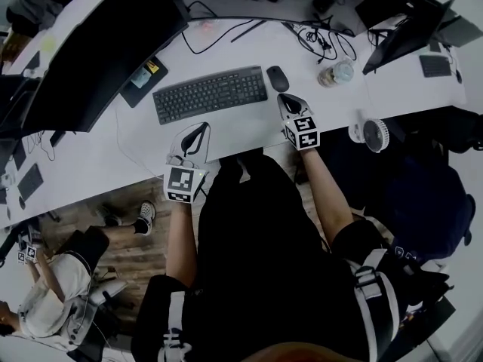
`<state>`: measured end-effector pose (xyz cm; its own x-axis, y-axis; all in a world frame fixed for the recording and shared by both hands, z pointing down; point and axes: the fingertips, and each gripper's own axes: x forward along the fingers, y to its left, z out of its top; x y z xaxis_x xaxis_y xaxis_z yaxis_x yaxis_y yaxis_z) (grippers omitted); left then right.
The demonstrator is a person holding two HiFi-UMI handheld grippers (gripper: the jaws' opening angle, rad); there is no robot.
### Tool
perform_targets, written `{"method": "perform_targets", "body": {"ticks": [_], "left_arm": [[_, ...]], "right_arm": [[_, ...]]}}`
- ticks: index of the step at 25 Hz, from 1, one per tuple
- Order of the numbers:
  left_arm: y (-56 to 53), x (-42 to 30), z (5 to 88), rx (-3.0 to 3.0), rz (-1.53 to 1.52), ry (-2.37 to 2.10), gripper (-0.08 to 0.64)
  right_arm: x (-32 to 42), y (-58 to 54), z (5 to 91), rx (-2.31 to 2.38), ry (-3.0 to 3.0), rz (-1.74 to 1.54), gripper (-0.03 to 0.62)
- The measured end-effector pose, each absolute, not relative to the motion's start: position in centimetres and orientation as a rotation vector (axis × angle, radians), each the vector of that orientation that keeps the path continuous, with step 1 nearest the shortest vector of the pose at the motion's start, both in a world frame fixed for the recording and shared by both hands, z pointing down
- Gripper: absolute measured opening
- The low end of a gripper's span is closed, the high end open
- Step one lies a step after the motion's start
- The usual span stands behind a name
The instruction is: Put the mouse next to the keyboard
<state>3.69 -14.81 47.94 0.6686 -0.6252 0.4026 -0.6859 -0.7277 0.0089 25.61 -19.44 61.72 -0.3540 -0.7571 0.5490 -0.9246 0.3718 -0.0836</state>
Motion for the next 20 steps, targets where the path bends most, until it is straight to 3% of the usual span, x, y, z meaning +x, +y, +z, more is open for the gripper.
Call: {"method": "perform_targets", "body": {"ticks": [20], "left_arm": [[-12.5,-1.4,47.7,2.791,0.583,-0.987,0.0]], "right_arm": [[19.4,-15.4,57.3,1.438,-2.241,0.321,0.002]]}}
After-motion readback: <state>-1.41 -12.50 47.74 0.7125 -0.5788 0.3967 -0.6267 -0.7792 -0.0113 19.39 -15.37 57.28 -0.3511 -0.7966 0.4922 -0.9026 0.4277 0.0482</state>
